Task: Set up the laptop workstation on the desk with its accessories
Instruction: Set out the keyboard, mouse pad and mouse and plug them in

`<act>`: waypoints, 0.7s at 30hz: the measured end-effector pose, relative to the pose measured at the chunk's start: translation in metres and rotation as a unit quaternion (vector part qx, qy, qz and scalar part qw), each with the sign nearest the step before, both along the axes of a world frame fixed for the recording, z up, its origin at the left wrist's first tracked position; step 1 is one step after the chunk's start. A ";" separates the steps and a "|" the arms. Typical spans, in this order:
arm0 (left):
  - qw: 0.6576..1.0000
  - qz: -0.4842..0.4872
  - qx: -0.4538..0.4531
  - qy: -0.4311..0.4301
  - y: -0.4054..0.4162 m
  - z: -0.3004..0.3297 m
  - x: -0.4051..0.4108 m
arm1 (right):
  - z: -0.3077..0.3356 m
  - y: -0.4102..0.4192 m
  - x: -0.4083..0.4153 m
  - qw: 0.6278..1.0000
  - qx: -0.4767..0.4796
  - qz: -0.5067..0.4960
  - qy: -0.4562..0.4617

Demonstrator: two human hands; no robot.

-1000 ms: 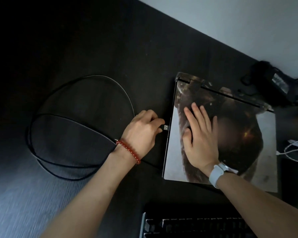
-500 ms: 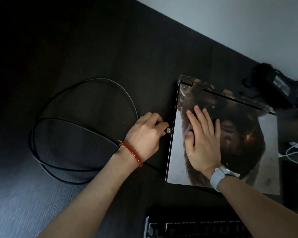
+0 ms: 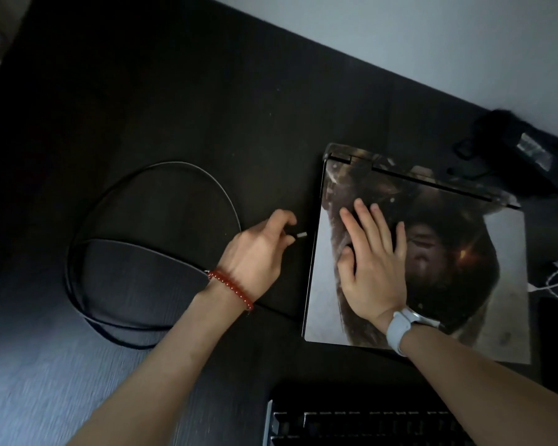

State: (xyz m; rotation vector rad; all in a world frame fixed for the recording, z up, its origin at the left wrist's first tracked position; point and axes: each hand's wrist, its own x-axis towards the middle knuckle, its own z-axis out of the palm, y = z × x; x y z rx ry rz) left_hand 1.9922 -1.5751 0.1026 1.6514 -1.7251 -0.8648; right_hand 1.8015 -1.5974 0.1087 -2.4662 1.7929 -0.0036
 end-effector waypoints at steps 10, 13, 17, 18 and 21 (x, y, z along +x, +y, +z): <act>0.997 -0.031 0.053 0.044 0.001 -0.007 -0.009 | -0.003 -0.001 -0.001 1.000 -0.010 0.003 0.006; 0.999 -0.028 0.007 -0.013 0.006 -0.005 -0.013 | -0.002 -0.001 -0.001 1.000 -0.011 0.002 0.005; 0.997 -0.001 -0.046 -0.058 0.005 -0.005 -0.012 | -0.002 -0.001 0.000 1.000 -0.012 0.004 0.007; 0.997 0.006 -0.050 -0.063 0.004 -0.005 -0.011 | -0.002 -0.001 0.000 1.000 -0.012 0.004 0.006; 0.996 -0.004 -0.054 -0.066 0.004 -0.005 -0.013 | -0.003 -0.002 -0.001 1.000 -0.012 0.005 0.008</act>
